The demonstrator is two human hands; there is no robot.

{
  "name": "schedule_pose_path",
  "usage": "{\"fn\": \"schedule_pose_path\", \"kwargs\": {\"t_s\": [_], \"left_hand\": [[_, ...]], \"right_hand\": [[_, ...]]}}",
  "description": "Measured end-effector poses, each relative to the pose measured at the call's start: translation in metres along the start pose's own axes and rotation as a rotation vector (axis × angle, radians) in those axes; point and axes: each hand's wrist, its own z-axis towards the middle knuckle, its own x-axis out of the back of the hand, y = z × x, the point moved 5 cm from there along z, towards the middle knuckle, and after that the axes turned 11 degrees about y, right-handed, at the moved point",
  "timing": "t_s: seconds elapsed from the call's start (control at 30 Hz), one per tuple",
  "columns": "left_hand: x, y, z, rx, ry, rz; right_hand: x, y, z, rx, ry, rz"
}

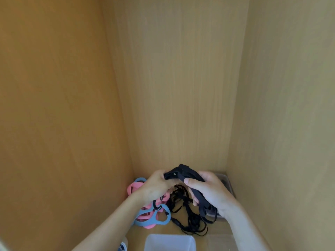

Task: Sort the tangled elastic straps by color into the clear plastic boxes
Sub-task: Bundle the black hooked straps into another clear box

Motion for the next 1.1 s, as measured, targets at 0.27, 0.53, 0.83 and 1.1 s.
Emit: {"fn": "schedule_pose_path", "kwargs": {"t_s": [0.27, 0.53, 0.83, 1.1], "left_hand": [[-0.008, 0.004, -0.003, 0.184, 0.06, -0.63], [-0.012, 0.009, -0.003, 0.249, 0.312, -0.739], [-0.012, 0.004, -0.005, 0.318, 0.21, -0.939], [-0.021, 0.016, -0.006, 0.36, 0.154, -1.188]], "right_hand": [[-0.015, 0.02, -0.008, -0.025, 0.107, 0.076], [-0.067, 0.046, -0.019, -0.2, 0.187, 0.374], [-0.072, 0.046, -0.021, -0.266, 0.037, 0.643], [-0.072, 0.058, -0.024, -0.319, -0.187, 0.654]]}}
